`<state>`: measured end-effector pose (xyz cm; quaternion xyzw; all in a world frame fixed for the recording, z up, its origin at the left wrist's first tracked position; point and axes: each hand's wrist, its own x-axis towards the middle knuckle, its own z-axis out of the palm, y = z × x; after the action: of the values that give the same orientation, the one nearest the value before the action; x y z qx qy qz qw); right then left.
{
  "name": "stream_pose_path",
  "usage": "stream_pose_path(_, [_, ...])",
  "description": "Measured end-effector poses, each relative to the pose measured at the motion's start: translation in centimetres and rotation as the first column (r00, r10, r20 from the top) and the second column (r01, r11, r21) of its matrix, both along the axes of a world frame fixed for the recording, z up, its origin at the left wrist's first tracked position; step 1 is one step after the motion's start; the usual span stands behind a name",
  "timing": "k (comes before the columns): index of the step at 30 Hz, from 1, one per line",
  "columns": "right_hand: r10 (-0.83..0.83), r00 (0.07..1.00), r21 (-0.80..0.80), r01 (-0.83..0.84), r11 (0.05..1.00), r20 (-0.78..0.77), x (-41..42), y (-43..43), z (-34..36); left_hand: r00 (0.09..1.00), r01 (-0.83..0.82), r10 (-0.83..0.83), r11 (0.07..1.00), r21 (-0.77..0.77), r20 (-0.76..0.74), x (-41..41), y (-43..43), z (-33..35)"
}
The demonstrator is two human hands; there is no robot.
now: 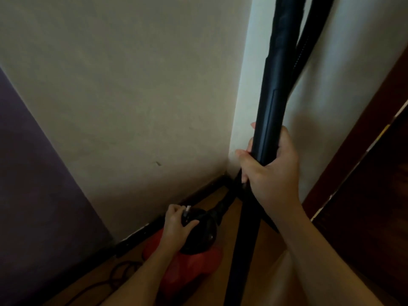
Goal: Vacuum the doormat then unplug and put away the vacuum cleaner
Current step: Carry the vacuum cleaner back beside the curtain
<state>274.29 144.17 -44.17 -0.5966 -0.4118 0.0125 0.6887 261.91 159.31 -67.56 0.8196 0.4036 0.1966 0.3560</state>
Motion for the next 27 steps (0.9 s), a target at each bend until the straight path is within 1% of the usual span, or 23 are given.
stream_pose_path(2, [0.003,1.000,0.009,-0.003,1.000,0.006,0.2,-0.2,0.0,1.000,-0.008,0.007,0.998,-0.057,-0.023,0.2,0.3,-0.3])
stream_pose_path(4, [0.006,1.000,0.019,-0.006,1.000,0.017,0.3,-0.4,0.0,0.998,0.003,-0.015,0.978,-0.210,-0.055,0.3,0.6,0.3])
stream_pose_path(6, [0.006,1.000,0.025,-0.007,1.000,0.028,0.4,-0.5,0.0,0.997,0.020,-0.045,0.931,-0.364,-0.062,0.4,0.9,1.0])
stream_pose_path(8, [-0.005,0.999,0.033,0.004,0.999,0.033,0.6,-0.7,0.0,0.994,0.021,-0.065,0.906,-0.423,-0.091,0.6,1.1,1.1])
stream_pose_path(10, [-0.013,0.999,0.037,0.012,0.999,0.030,0.8,-0.8,-0.1,0.992,0.004,-0.057,0.904,-0.427,-0.112,1.0,1.2,1.0])
stream_pose_path(13, [-0.013,1.000,0.049,0.012,0.999,0.020,1.1,-1.3,-0.1,0.992,0.005,-0.054,0.923,-0.384,-0.118,1.3,1.0,0.8])
stream_pose_path(16, [0.037,0.999,0.083,-0.035,0.996,-0.025,0.9,-1.9,-0.2,0.986,-0.005,-0.053,0.938,-0.348,-0.159,1.2,0.7,1.1])
stream_pose_path(19, [0.120,0.991,0.083,-0.114,0.990,-0.067,0.4,-2.4,0.0,0.968,0.060,-0.136,0.942,-0.332,-0.211,0.6,0.0,2.0])
stream_pose_path(21, [0.137,0.988,0.076,-0.132,0.988,-0.067,0.1,-2.4,0.3,0.958,0.095,-0.176,0.941,-0.325,-0.228,-0.1,-0.6,2.6])
stream_pose_path(24, [0.139,0.986,0.081,-0.132,0.988,-0.089,-0.1,-2.4,1.1,0.961,0.090,-0.161,0.951,-0.297,-0.225,-1.2,-1.4,3.5])
stream_pose_path(27, [0.146,0.983,0.077,-0.138,0.987,-0.108,0.0,-2.6,2.2,0.974,0.058,-0.126,0.942,-0.331,-0.187,-2.3,-2.1,4.8])
